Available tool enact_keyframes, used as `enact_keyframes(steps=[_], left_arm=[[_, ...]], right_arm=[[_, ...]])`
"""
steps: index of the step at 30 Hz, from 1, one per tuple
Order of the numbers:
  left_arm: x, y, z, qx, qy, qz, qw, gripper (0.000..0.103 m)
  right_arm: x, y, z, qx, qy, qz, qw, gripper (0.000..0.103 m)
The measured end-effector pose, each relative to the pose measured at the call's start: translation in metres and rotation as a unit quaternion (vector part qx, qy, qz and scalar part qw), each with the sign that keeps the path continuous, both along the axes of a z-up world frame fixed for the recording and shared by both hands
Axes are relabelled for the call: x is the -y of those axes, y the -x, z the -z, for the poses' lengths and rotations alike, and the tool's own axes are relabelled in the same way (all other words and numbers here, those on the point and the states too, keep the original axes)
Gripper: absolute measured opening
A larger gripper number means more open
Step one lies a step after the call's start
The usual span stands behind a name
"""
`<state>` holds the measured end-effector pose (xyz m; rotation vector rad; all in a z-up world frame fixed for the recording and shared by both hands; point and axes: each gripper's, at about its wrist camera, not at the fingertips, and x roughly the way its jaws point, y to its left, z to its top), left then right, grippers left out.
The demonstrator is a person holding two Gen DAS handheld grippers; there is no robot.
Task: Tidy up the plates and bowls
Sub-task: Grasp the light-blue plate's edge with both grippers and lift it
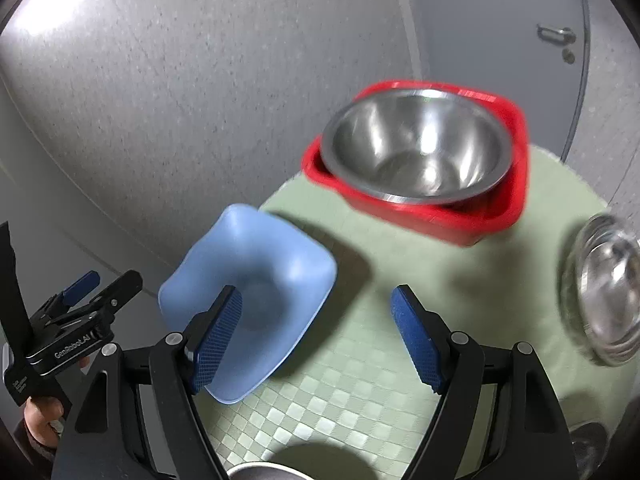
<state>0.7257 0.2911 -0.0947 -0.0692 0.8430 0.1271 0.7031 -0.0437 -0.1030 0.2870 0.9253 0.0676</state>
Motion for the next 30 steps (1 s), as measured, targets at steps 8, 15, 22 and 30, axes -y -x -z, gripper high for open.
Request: enact_keyframes(steps=[8, 15, 22, 30], left_arm=[[0.013, -0.017, 0.046, -0.059, 0.018, 0.008, 0.998, 0.088], [0.024, -0.042, 0.073, -0.103, 0.038, 0.033, 0.9934, 0.042], [0.014, -0.056, 0.066, -0.079, 0.046, 0.047, 0.9947, 0.026], [0.038, -0.014, 0.027, -0.038, 0.027, 0.063, 0.9969, 0.025]], right_arm=[[-0.016, -0.016, 0.042, -0.059, -0.02, -0.004, 0.998, 0.079], [-0.023, -0.028, 0.074, -0.1, -0.051, -0.021, 0.993, 0.053], [-0.033, -0.023, 0.074, -0.088, -0.027, -0.056, 0.994, 0.02], [-0.017, 0.005, 0.042, -0.04, -0.016, -0.056, 0.997, 0.021]])
